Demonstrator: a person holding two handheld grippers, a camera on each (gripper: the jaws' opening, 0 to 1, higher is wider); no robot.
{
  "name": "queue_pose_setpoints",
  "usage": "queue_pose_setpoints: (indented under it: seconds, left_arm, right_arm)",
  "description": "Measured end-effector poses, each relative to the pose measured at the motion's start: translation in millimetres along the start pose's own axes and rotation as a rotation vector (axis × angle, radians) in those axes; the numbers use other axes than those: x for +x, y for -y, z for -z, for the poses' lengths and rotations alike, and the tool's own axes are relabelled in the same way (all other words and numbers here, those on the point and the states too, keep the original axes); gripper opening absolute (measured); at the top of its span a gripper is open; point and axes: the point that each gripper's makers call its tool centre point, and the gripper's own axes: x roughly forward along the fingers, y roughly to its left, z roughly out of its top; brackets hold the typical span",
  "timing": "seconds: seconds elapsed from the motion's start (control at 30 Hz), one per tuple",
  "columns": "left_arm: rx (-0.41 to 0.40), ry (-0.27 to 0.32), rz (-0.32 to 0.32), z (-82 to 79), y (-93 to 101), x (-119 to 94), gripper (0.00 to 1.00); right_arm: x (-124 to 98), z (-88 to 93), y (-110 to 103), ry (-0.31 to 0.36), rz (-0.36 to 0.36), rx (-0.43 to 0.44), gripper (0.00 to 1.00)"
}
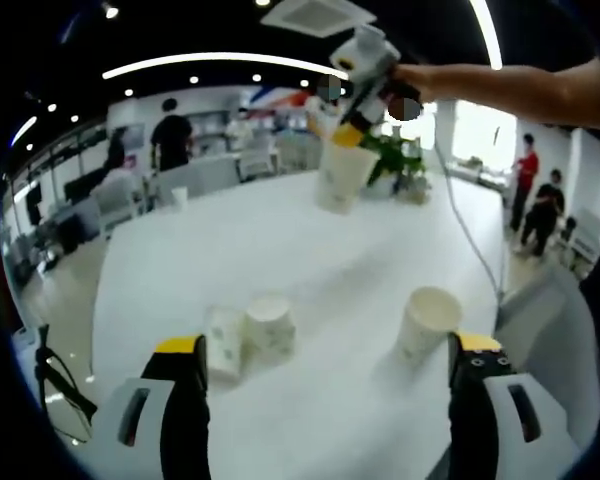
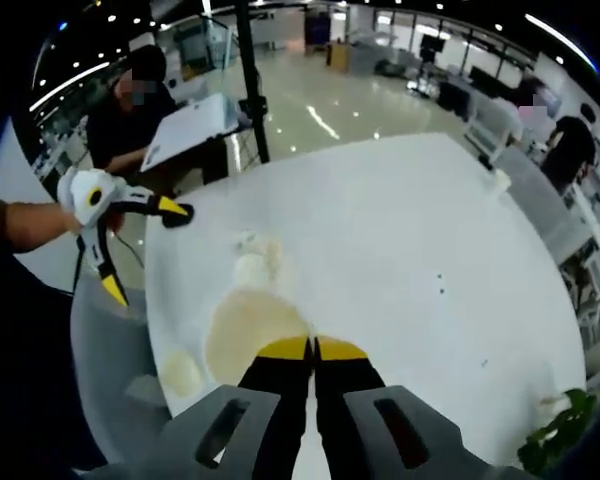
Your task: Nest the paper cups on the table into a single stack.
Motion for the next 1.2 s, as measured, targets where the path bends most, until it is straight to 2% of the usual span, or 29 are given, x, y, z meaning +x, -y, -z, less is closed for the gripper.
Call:
queue_pose_setpoints:
  seconds: [0.57,0.93,1.2]
  left_arm:
    - [0.004,0.005,-0.01,-1.9,-2.8,-1,0.98]
    - [-0.003,-0.008,-0.013,5.1,-5.3,-2,0.98]
    - [-0.012,-0.012,-0.009,11.4,-0.5,-3,0.98]
  right_arm:
    - [-3,8.5,-14,-0.008,-0.01,0.005,0.0]
    - [-4,17.2,-33,-0.025,-0.029,0.008,0.0]
    - [-2,31.7,-47,-0.048,-0.046,0.023,0.0]
